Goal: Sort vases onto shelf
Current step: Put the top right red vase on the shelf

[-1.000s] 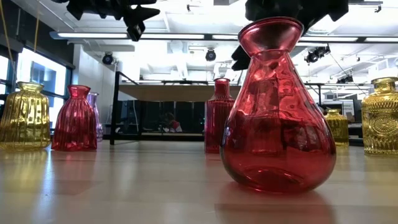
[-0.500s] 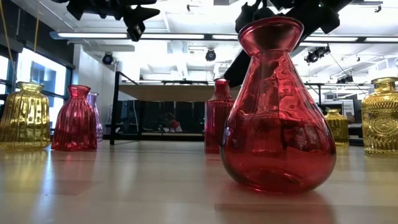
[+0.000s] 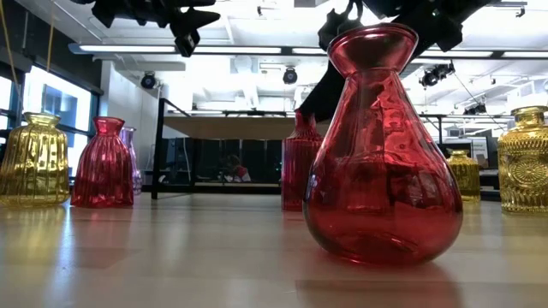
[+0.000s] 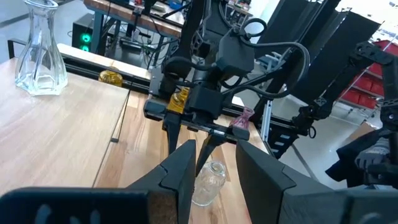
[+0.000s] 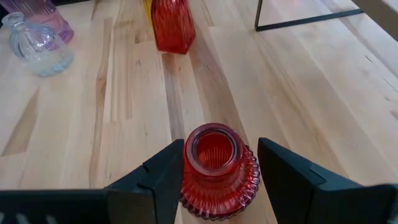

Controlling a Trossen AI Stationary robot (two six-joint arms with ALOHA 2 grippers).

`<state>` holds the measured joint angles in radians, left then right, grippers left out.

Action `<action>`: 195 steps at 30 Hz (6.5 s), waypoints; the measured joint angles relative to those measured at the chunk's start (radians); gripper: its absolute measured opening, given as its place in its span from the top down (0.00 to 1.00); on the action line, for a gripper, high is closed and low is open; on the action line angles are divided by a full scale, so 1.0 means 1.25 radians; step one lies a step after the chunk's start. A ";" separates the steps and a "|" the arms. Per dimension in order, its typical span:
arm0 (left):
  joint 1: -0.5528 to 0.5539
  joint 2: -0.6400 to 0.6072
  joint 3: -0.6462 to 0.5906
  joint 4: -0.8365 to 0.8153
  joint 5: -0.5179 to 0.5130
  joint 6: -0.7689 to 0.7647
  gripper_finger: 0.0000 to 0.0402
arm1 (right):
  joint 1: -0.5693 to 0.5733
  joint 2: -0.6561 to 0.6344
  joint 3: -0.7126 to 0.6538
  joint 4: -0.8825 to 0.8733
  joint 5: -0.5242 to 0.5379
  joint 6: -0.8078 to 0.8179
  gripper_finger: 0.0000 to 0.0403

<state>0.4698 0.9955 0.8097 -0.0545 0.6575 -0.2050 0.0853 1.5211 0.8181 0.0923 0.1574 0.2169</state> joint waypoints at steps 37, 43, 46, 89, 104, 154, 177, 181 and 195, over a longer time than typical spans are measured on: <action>0.000 0.000 0.000 0.000 0.000 -0.001 0.73 | 0.000 0.005 0.000 0.002 -0.017 0.044 0.83; 0.000 0.000 0.000 0.000 0.000 -0.001 0.73 | 0.000 0.005 0.000 0.002 -0.019 0.032 0.80; 0.000 0.000 0.000 0.000 0.000 -0.001 0.73 | 0.000 0.005 0.000 0.001 -0.021 0.029 0.78; 0.000 0.000 -0.001 -0.004 0.000 0.007 0.73 | -0.005 0.040 0.000 0.090 -0.025 0.038 0.53; 0.000 0.000 -0.001 -0.004 0.000 0.020 0.73 | -0.005 0.040 0.000 0.088 -0.028 0.038 0.59; 0.001 0.000 -0.001 -0.004 0.000 0.021 0.73 | -0.083 -0.016 0.300 -0.294 -0.030 0.093 0.77; 0.001 0.000 -0.001 -0.007 0.000 0.020 0.73 | -0.265 -0.020 0.459 -0.421 -0.073 -0.019 0.77; 0.001 0.000 -0.001 -0.007 0.000 0.020 0.73 | -0.298 -0.020 0.459 -0.414 -0.073 -0.022 0.77; 0.001 0.000 -0.001 -0.007 0.000 0.020 0.73 | -0.315 -0.020 0.459 -0.364 -0.036 -0.049 0.77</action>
<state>0.4706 0.9951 0.8089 -0.0628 0.6575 -0.1795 -0.3083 1.4960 1.3915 -0.3626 0.1123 0.1558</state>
